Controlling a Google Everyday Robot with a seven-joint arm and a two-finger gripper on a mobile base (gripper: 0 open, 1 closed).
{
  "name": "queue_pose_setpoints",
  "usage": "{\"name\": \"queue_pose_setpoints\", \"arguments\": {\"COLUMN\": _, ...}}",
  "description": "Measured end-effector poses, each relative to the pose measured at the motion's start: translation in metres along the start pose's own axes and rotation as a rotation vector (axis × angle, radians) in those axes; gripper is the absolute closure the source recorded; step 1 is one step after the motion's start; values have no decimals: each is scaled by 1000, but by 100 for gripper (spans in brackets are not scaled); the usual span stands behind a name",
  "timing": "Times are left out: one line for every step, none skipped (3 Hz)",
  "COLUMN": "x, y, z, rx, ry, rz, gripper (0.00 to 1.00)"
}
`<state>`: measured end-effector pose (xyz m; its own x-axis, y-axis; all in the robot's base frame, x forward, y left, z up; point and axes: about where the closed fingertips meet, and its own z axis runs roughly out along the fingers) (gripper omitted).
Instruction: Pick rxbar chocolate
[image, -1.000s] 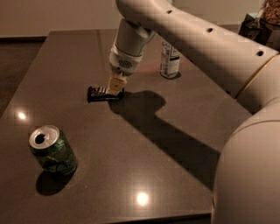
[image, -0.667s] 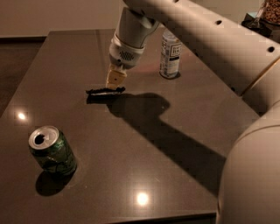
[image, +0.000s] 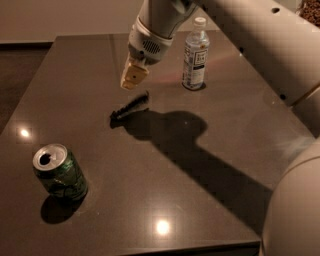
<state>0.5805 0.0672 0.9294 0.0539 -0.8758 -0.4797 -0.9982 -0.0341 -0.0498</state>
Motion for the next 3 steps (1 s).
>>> {"name": "queue_pose_setpoints", "arguments": {"x": -5, "y": 2, "z": -17, "rx": 9, "ry": -28, "rz": -10, "gripper": 100}}
{"name": "queue_pose_setpoints", "arguments": {"x": -9, "y": 5, "z": -30, "rx": 15, "ry": -53, "rz": -22, "gripper": 100}}
{"name": "queue_pose_setpoints", "arguments": {"x": -12, "y": 4, "z": -28, "rx": 17, "ry": -58, "rz": -24, "gripper": 77}}
